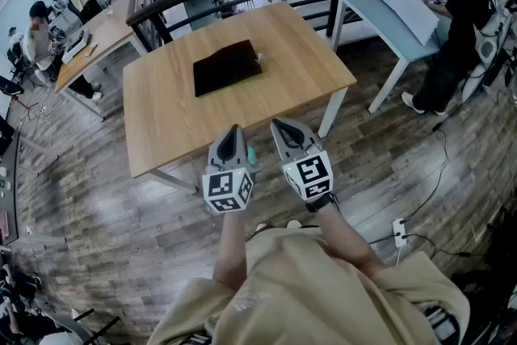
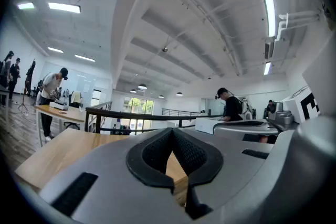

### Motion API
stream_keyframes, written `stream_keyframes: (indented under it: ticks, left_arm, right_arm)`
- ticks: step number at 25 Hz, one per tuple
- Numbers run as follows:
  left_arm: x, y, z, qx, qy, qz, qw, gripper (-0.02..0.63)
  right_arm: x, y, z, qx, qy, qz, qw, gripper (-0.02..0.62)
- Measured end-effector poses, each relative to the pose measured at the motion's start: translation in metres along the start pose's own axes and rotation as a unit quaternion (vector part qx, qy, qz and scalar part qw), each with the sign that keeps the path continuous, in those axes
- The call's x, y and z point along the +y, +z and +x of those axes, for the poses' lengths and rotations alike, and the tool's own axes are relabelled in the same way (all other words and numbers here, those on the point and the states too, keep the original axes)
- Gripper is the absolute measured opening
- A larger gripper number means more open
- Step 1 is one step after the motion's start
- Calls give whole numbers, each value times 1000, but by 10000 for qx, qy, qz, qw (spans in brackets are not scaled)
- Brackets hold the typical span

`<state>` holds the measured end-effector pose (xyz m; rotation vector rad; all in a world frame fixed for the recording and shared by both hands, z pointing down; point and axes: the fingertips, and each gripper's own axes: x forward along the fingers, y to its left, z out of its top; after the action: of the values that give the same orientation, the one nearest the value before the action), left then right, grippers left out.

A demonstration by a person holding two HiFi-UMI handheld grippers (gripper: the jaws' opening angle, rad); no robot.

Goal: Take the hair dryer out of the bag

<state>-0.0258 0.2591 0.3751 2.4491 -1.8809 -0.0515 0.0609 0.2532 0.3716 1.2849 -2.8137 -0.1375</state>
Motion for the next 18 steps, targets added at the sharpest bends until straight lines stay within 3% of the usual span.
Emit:
stream_keyframes:
  ticks: [9, 18]
  left_arm:
    - [-30, -19, -2, 191, 75, 51, 9998, 12]
    - [-10, -41, 17, 408, 313, -80, 9986, 12]
  right_arm:
    - [-29, -16, -25, 38, -104, 138, 9998, 12]
    - [-31, -43, 4, 221, 192, 473, 9984, 12]
